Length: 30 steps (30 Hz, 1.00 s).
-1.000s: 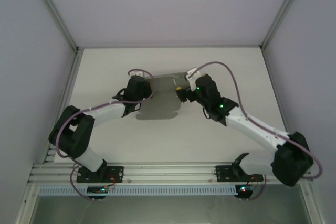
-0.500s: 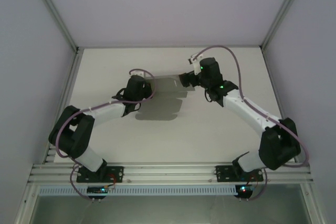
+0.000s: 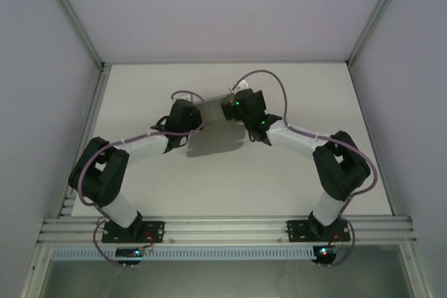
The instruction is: Assemble paper box
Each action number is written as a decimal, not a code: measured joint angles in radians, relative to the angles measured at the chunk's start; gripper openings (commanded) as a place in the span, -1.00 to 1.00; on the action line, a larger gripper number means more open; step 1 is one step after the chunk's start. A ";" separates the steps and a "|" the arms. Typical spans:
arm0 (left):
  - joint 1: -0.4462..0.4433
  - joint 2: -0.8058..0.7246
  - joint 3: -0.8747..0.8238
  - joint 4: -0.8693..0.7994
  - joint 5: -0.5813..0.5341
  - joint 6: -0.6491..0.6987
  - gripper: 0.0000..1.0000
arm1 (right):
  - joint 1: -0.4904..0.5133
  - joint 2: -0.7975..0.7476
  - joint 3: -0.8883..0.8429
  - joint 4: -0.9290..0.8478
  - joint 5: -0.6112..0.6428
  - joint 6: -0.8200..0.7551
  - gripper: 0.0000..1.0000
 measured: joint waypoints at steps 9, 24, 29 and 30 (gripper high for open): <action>-0.004 0.004 0.008 0.000 0.011 -0.025 -1.00 | 0.029 -0.040 0.012 -0.085 0.086 0.048 0.97; 0.055 0.005 0.013 0.000 0.134 0.006 -1.00 | -0.162 -0.441 -0.226 -0.489 -0.248 0.107 0.97; 0.055 0.005 0.018 0.000 0.151 0.013 -1.00 | -0.164 -0.331 -0.200 -0.495 -0.274 0.110 0.97; 0.055 0.005 0.018 0.000 0.154 0.014 -1.00 | -0.166 -0.312 -0.188 -0.497 -0.277 0.110 0.97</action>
